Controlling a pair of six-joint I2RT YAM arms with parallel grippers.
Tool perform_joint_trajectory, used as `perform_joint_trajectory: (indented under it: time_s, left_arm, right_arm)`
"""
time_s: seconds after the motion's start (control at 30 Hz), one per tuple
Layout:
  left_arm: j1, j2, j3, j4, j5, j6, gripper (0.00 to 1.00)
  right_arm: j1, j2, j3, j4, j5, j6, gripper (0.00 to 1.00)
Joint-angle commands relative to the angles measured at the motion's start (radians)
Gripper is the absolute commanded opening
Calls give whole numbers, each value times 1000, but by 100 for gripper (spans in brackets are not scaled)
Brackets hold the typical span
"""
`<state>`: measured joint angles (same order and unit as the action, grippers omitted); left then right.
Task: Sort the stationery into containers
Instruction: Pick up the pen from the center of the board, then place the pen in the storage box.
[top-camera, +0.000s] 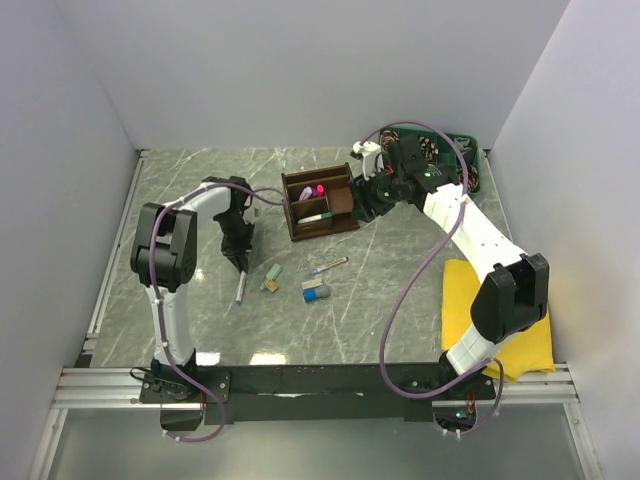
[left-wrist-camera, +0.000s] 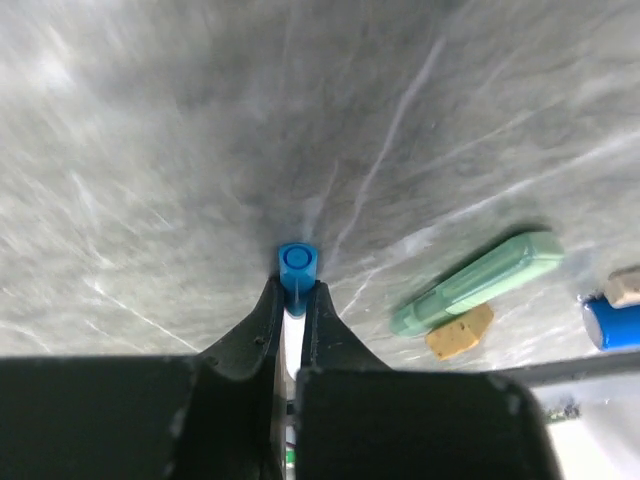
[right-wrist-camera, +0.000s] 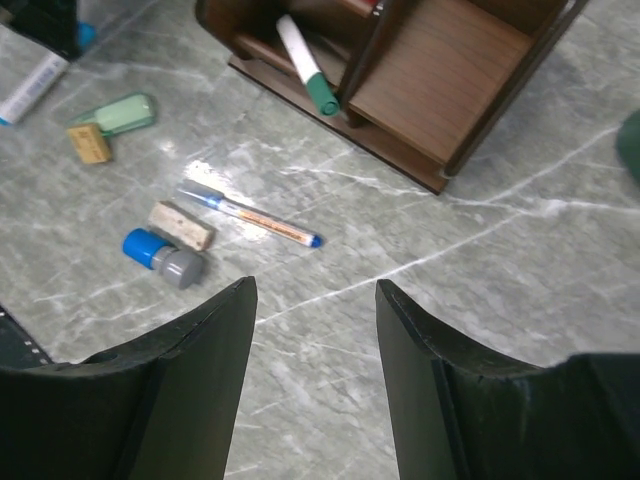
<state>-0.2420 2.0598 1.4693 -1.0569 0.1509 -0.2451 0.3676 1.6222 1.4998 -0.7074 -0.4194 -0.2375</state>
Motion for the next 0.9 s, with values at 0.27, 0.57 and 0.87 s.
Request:
perform_joint_trajectory:
  time_s: [0.27, 0.57, 0.87]
  left_arm:
    - [60, 19, 658, -151, 604, 622, 1]
    - [-17, -104, 562, 212, 825, 954, 1]
    - [-171, -83, 490, 451, 803, 949, 1]
  right_arm:
    - [-10, -87, -21, 89, 139, -46, 59]
    - [-25, -42, -17, 105, 156, -43, 59]
    - [-67, 5, 60, 102, 169, -57, 59]
